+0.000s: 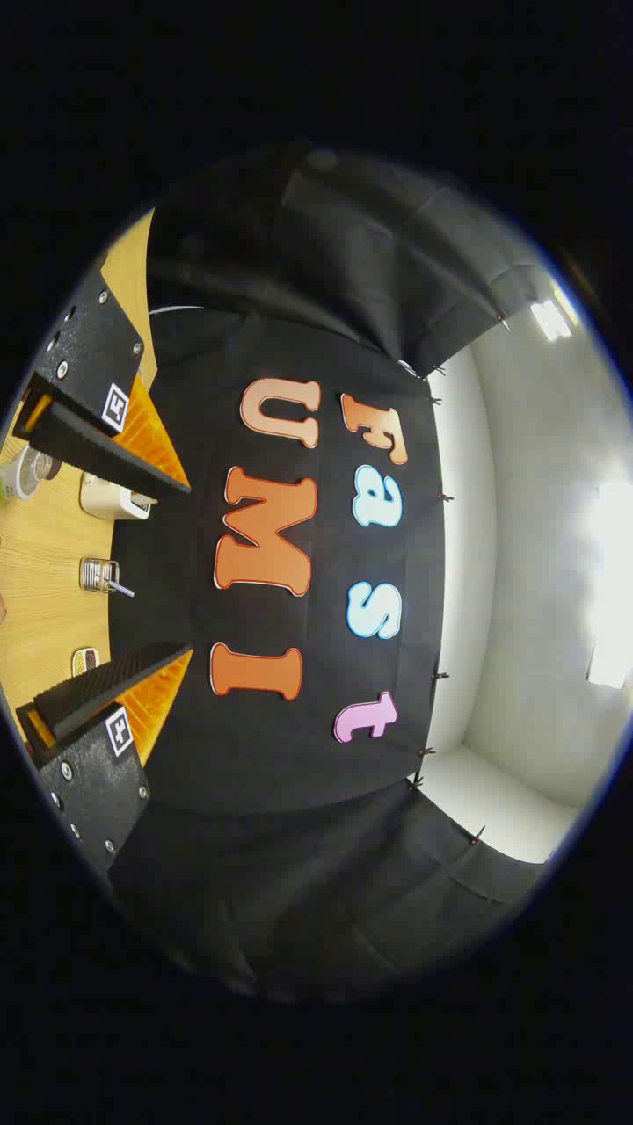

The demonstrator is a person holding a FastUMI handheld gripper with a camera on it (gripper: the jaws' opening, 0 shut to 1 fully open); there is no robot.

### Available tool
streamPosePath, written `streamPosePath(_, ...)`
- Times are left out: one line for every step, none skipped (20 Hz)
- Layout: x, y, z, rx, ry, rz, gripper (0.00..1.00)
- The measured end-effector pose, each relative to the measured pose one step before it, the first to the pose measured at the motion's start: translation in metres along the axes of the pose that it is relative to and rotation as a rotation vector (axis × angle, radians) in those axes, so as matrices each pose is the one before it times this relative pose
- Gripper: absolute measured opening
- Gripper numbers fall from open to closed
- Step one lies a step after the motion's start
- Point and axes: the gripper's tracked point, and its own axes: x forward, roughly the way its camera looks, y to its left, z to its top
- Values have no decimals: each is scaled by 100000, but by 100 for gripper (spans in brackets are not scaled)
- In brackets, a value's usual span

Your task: Take the bottle from table, then pour the juice into the cup, finally place the bottle on the coaster

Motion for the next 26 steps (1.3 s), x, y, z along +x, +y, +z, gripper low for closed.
streamPosePath(-24,45,138,236,-393,-26,97)
streamPosePath(20,57,98,126,-118,171,97)
streamPosePath(-60,65,-16,74,-132,145,97)
streamPosePath(64,39,67,-126,48,-55,97)
streamPosePath(-7,0,-106,-71,211,-26,97)
streamPosePath(87,53,-150,-71,63,165,97)
streamPosePath(119,-23,-118,-133,43,203,97)
streamPosePath(18,-29,-241,-558,475,254,97)
streamPosePath(41,-34,-332,-331,677,-373,97)
streamPosePath(192,-153,-348,153,901,-618,97)
streamPosePath(-2,-87,-391,668,986,-254,97)
streamPosePath(26,133,-260,993,698,403,97)
streamPosePath(108,252,-62,1121,349,733,97)
streamPosePath(-25,246,-31,1180,208,1053,97)
streamPosePath(-103,313,-284,856,540,1065,97)
streamPosePath(-107,62,-221,368,348,634,97)
streamPosePath(22,-32,-38,-249,18,309,97)
streamPosePath(-115,-102,-41,-543,-178,-78,97)
streamPosePath(-24,56,-99,-675,-165,-30,97)
streamPosePath(-138,126,7,-560,-207,230,97)
streamPosePath(-161,168,8,-248,-203,519,97)
streamPosePath(-153,283,-147,-33,-92,926,97)
streamPosePath(-190,311,-105,74,12,985,97)
streamPosePath(-120,330,-197,-79,83,1001,97)
streamPosePath(-77,222,-275,-302,100,663,97)
streamPosePath(-17,116,-293,-611,255,383,97)
